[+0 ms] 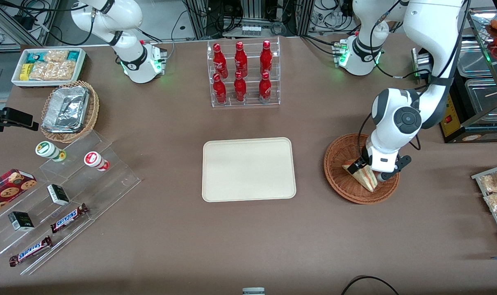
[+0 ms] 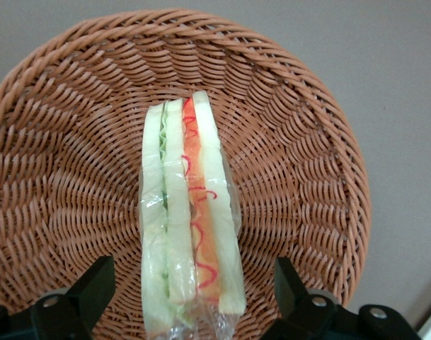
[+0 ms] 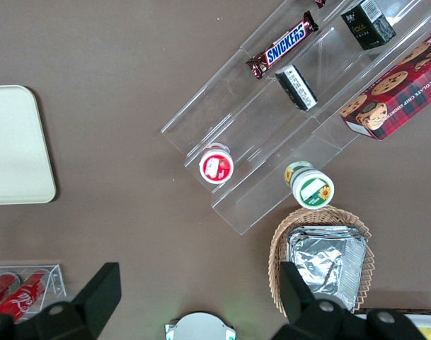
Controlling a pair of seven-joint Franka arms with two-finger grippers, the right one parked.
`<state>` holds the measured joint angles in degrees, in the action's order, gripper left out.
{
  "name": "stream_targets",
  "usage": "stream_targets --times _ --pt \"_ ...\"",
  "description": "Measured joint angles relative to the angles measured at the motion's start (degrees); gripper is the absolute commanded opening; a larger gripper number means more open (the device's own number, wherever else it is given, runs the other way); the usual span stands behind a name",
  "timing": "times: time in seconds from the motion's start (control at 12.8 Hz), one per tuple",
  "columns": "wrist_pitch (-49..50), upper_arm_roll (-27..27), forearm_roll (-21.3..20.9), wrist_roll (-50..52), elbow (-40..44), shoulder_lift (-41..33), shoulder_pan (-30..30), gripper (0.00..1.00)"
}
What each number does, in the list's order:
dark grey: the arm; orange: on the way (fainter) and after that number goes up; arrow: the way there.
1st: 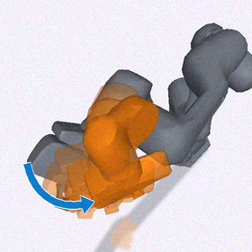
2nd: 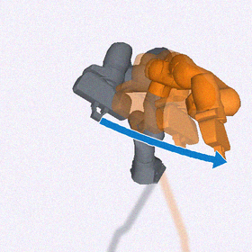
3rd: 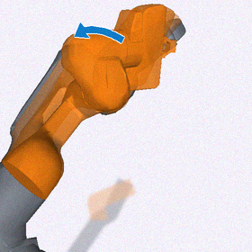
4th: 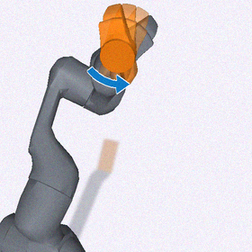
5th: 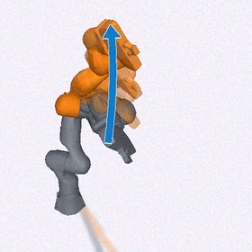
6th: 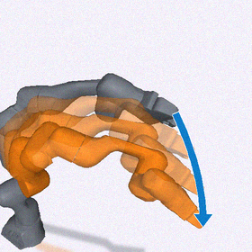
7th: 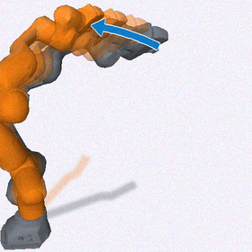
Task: Place sandwich from basket to tray
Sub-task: 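Lower the left gripper and grasp the wrapped sandwich upright, then lift the sandwich and carry it over the cream tray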
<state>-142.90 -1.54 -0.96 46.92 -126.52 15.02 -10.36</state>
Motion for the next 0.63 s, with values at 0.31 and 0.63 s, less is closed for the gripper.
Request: stream_targets --times 0.31,0.63 --pt "-1.35 0.04 0.02 0.88 0.41 1.15 0.00 0.00" --pt "9.13 -0.07 -1.61 0.82 6.06 0.20 -0.09 0.00"
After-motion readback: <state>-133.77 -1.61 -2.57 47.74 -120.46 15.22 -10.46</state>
